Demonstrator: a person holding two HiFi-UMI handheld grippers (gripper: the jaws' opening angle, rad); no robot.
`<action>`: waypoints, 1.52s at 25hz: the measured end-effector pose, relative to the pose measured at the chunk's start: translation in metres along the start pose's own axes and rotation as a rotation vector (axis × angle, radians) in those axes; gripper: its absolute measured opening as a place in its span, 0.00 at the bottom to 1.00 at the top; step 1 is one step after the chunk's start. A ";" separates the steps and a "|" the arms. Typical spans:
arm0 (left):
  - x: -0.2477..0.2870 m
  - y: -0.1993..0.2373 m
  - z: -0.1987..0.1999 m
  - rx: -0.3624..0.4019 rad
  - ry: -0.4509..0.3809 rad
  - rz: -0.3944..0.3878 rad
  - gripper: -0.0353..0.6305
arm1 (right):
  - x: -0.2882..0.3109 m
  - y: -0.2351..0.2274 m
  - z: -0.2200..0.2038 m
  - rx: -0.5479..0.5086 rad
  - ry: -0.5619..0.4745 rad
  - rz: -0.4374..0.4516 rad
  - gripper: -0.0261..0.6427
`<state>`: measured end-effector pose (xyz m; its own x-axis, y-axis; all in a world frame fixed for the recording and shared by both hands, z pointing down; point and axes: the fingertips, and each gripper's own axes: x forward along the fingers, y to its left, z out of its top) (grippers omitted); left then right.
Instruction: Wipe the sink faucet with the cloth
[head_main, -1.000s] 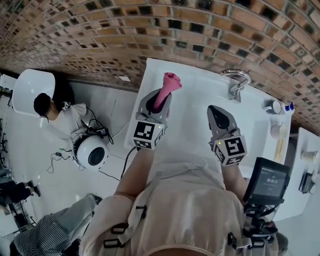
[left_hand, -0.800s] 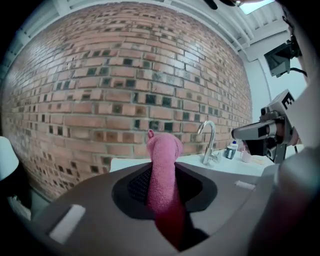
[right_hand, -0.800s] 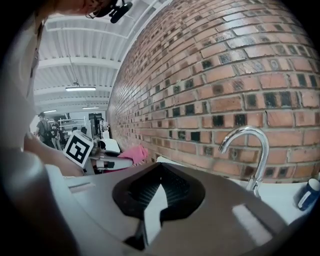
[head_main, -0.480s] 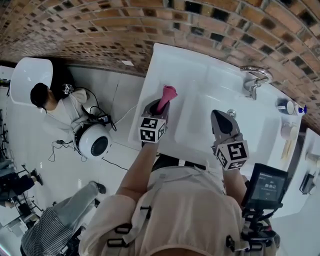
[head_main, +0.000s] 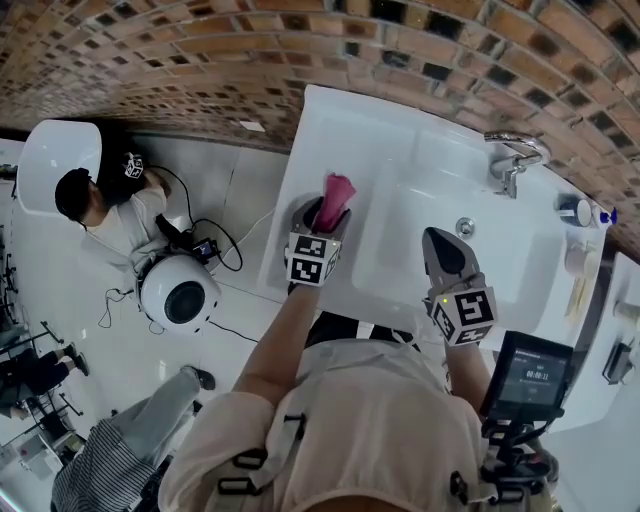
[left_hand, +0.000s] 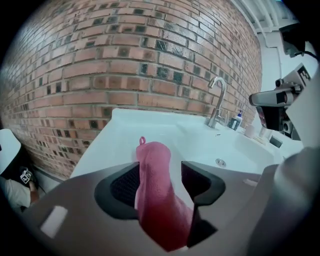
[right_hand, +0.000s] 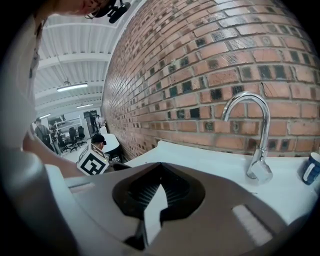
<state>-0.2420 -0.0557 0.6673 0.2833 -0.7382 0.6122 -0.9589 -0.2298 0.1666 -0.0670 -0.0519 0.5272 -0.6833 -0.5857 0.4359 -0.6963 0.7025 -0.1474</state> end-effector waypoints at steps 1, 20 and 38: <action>-0.004 -0.001 0.004 0.005 -0.012 0.001 0.41 | 0.000 0.002 0.002 -0.001 -0.004 0.002 0.03; -0.179 -0.083 0.254 0.294 -0.681 -0.163 0.21 | -0.044 0.030 0.134 -0.184 -0.300 -0.052 0.03; -0.181 -0.126 0.252 0.321 -0.701 -0.286 0.06 | -0.072 0.039 0.151 -0.272 -0.376 -0.076 0.03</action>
<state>-0.1676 -0.0527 0.3410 0.5634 -0.8238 -0.0627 -0.8262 -0.5611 -0.0515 -0.0779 -0.0434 0.3563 -0.6995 -0.7105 0.0769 -0.6991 0.7026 0.1326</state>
